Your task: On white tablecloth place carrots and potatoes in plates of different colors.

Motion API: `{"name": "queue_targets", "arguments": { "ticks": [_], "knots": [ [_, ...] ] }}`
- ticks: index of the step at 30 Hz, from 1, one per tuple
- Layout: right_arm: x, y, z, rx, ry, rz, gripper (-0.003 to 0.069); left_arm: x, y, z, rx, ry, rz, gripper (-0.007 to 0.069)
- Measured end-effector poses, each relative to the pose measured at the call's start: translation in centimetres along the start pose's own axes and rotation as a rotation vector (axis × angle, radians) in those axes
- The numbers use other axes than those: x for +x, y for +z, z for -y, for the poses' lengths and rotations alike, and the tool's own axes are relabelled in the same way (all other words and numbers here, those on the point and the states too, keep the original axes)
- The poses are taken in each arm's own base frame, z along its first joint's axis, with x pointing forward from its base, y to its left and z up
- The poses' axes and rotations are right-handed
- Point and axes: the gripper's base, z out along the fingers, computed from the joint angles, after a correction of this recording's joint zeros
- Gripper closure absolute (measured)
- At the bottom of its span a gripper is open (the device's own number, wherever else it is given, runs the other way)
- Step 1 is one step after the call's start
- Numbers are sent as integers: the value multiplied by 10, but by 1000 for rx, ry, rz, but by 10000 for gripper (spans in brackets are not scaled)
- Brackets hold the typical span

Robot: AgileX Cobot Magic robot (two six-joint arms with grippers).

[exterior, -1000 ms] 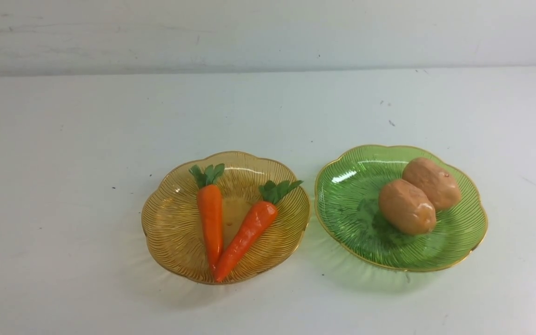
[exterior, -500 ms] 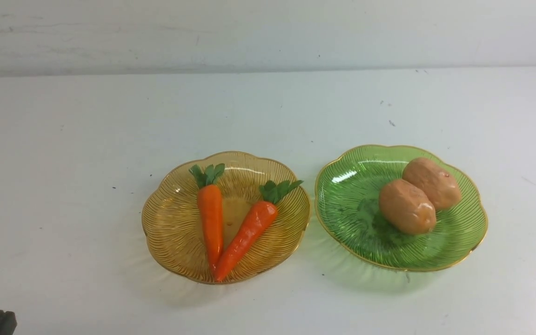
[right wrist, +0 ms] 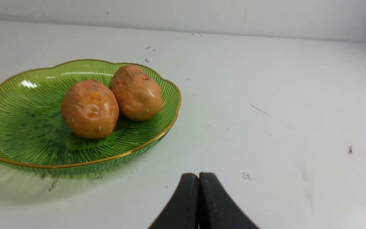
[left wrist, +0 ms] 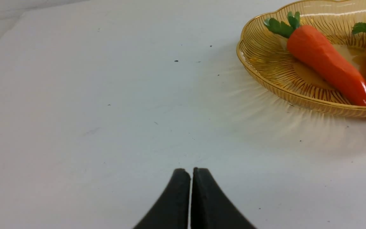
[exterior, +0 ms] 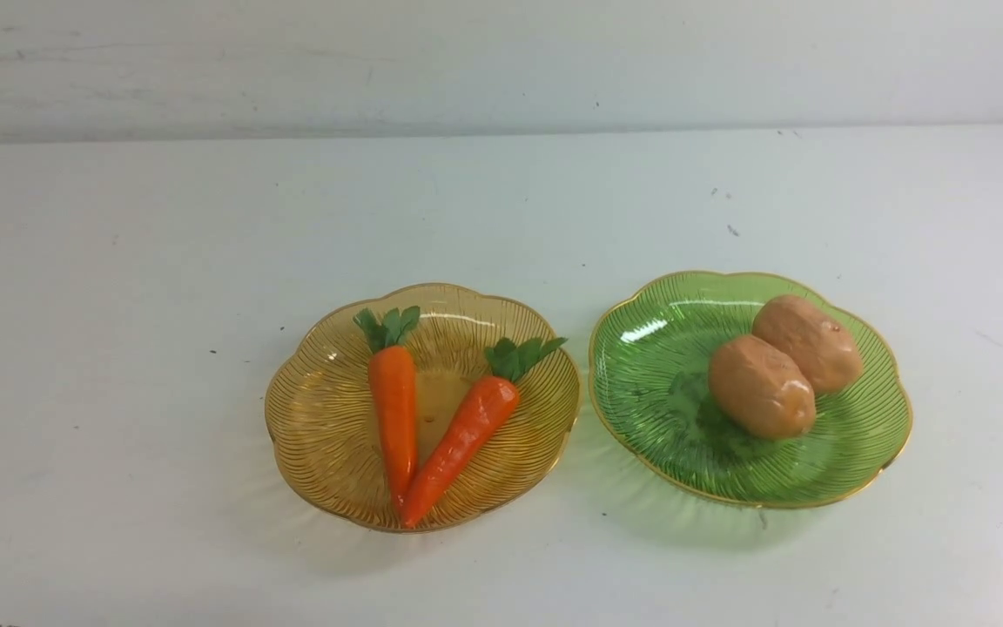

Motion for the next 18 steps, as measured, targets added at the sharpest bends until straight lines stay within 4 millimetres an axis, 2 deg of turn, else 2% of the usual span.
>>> {"name": "queue_targets", "arguments": {
  "ticks": [18],
  "knots": [
    [0,0,0,0,0,0,674,0,0,1,20,6,1,627]
  ]
}}
